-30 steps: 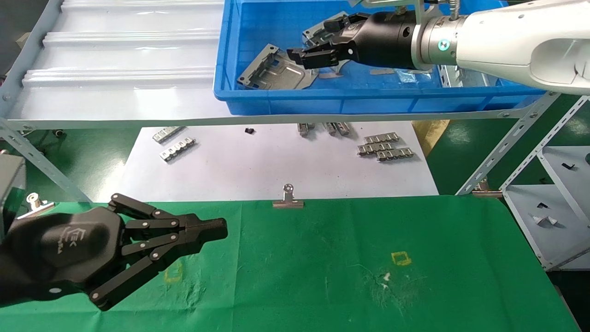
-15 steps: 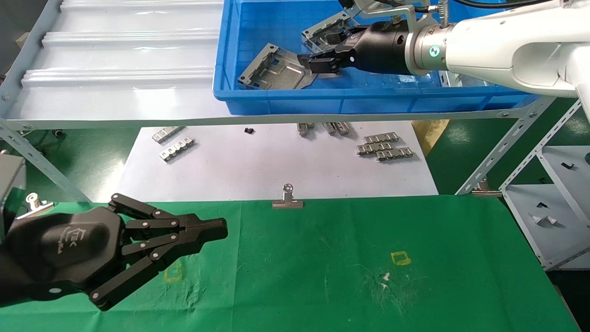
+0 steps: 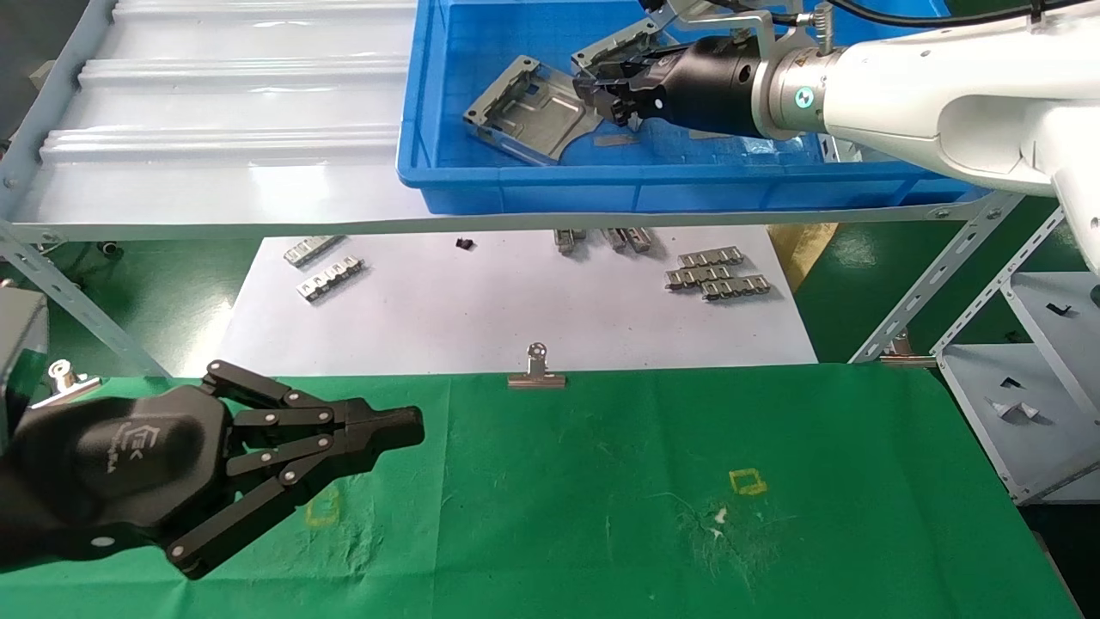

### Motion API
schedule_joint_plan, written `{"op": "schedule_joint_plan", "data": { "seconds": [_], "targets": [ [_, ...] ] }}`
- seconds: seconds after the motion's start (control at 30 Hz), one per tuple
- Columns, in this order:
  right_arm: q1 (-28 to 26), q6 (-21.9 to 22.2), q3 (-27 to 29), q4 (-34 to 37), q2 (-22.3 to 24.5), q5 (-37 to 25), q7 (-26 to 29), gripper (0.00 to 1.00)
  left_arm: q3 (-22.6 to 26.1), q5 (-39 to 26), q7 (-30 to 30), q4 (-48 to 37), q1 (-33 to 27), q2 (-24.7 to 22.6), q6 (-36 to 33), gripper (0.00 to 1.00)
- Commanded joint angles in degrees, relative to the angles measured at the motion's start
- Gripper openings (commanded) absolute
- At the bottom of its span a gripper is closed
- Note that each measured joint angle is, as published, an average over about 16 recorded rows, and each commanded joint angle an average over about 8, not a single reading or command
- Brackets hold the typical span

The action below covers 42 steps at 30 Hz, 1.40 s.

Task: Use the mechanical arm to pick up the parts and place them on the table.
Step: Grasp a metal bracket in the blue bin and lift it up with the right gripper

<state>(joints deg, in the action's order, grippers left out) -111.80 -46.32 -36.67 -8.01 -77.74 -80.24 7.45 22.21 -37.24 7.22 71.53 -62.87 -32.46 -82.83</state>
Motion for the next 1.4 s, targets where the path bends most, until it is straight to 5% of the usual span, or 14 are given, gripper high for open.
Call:
{"op": "schedule_joint_plan", "data": {
  "seconds": [0.03,0.93,0.97,1.03,1.1,1.23,1.33,1.4],
  "targets": [
    [0.2,0.4,-0.1,-0.2,0.0,0.3,0.0,0.0,0.0,0.0,0.0,0.0,0.0,0.0,0.0,0.0],
    [1.7,2.8,0.6,1.0,0.4,7.1,-3.6,0.0,0.0,0.0,0.0,0.0,0.0,0.0,0.0,0.0],
    [1.8,3.0,0.6,1.1,0.4,7.3,-3.8,0.02,0.0,0.0,0.0,0.0,0.0,0.0,0.0,0.0],
    [1.8,3.3,0.6,1.4,0.4,7.5,-4.1,0.22,0.0,0.0,0.0,0.0,0.0,0.0,0.0,0.0],
    [1.8,3.7,0.7,1.6,0.5,7.8,-4.5,0.47,0.0,0.0,0.0,0.0,0.0,0.0,0.0,0.13],
    [1.7,4.6,1.0,2.1,0.7,8.5,-5.6,0.95,0.0,0.0,0.0,0.0,0.0,0.0,0.0,0.63],
    [1.6,5.5,1.3,2.4,1.0,9.2,-6.8,1.0,0.0,0.0,0.0,0.0,0.0,0.0,0.0,0.97],
    [1.6,6.2,1.7,2.6,1.2,9.7,-7.8,1.0,0.0,0.0,0.0,0.0,0.0,0.0,0.0,1.0]
  ]
}}
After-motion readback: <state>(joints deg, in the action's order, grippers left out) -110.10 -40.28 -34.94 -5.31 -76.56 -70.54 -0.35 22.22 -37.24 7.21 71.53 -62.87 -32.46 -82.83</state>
